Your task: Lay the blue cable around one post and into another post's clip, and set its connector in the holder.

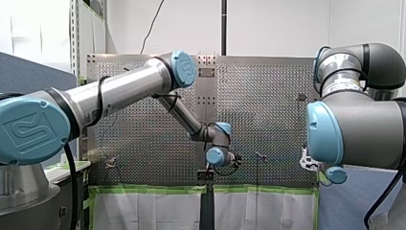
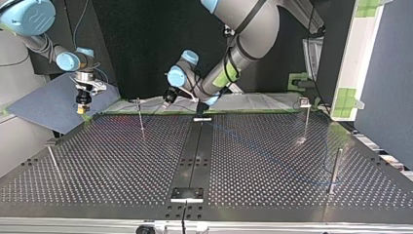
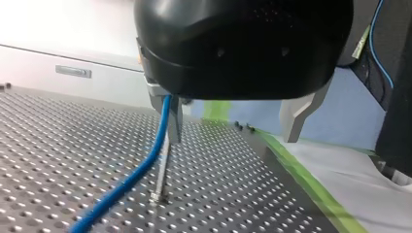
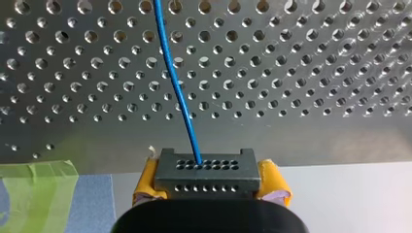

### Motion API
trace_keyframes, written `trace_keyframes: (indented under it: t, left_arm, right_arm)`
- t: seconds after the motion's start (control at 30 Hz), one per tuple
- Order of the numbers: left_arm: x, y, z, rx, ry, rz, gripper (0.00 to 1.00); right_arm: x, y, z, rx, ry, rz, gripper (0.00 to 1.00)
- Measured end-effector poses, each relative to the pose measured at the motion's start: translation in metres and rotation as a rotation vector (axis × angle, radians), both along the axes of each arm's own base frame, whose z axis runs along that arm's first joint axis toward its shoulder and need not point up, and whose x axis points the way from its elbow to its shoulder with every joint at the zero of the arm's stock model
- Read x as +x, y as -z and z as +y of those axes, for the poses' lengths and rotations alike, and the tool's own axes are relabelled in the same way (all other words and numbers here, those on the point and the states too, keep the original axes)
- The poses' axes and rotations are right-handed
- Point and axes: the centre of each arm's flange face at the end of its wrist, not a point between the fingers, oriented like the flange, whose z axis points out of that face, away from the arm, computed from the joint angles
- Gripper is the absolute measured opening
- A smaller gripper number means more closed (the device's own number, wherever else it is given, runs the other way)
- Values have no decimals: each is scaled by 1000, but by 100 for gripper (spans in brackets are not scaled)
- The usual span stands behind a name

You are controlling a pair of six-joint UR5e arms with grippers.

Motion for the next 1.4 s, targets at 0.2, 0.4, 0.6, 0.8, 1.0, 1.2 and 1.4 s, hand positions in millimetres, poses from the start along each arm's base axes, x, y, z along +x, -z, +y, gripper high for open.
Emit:
trace_keyframes:
  t: [0.2,0.4,0.6,0.8,1.0,1.2,1.4]
  left_arm:
    - [-12,-15,3,1,-2,1,100]
    - [-17,-21,0,-1,-10,-3,100]
    - [-19,-27,-8,-41,-2,-11,100]
    - [-28,-31,-23,-98,43,-2,100]
    - [-49,-31,-41,-133,113,29,100]
    - [-67,-36,-60,-163,169,52,100]
    - [-77,-41,-73,-196,162,60,100]
  right_arm:
    - [1,1,1,8,-2,-1,26]
    - [2,1,1,12,-2,-1,26]
    - [2,2,2,14,-3,0,26]
    - [4,1,2,13,-4,0,26]
    - [5,1,2,13,-6,0,26]
    - [5,1,2,13,-7,0,26]
    - [6,1,2,14,-9,0,26]
